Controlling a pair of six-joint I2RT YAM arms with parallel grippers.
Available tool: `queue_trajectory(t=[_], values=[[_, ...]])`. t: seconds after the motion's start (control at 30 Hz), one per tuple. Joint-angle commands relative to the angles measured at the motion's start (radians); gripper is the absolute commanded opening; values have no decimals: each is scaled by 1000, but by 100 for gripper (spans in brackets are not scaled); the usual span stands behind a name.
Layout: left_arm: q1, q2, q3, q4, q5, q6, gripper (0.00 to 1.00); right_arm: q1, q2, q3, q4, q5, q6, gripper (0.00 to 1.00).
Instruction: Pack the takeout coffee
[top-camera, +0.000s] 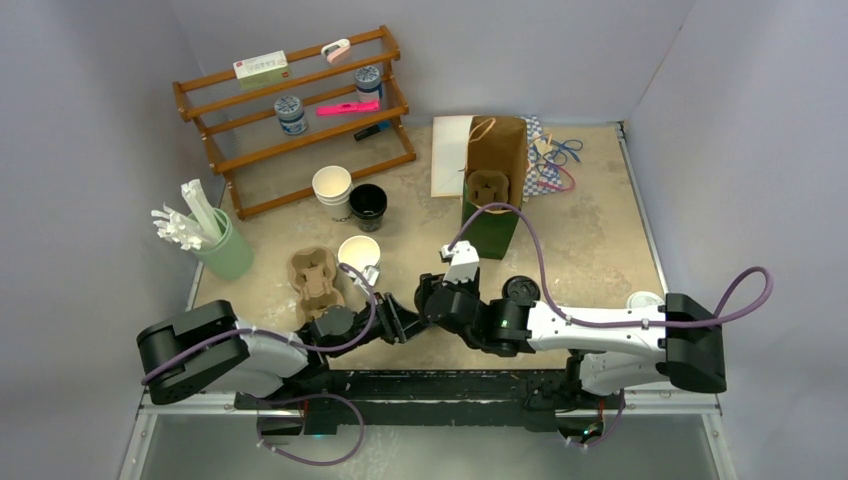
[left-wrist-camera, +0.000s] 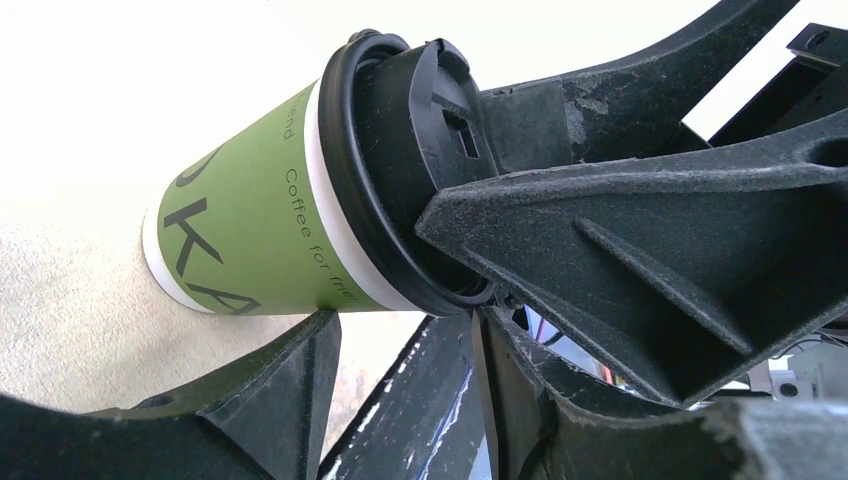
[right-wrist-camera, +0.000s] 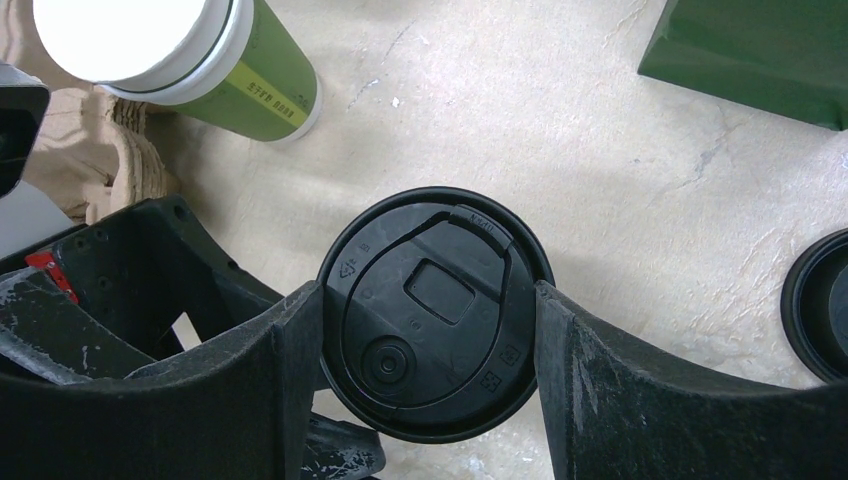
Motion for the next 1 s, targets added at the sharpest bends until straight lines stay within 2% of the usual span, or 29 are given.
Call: queue_trajectory(t=[0.0, 0.2, 0.43, 0.6, 0.83, 0.97], values=[[3, -19, 2, 151, -54, -10, 55, 25, 75, -63, -236, -268, 72, 50], [3, 23, 0, 208, -65, -32, 59, 23, 69, -66, -231, -270, 74, 49], [0, 207, -33, 498, -101, -130, 61, 23, 70, -66, -220, -262, 119, 48], [-3, 305, -31, 621, -137, -164, 62, 23, 86, -41, -252, -224, 205, 48], [-3, 335, -32, 670, -189, -196, 61, 23, 94, -28, -252, -189, 250, 49], [-3, 307, -35, 666, -208, -201, 62, 23, 114, 5, -336, -148, 339, 49]])
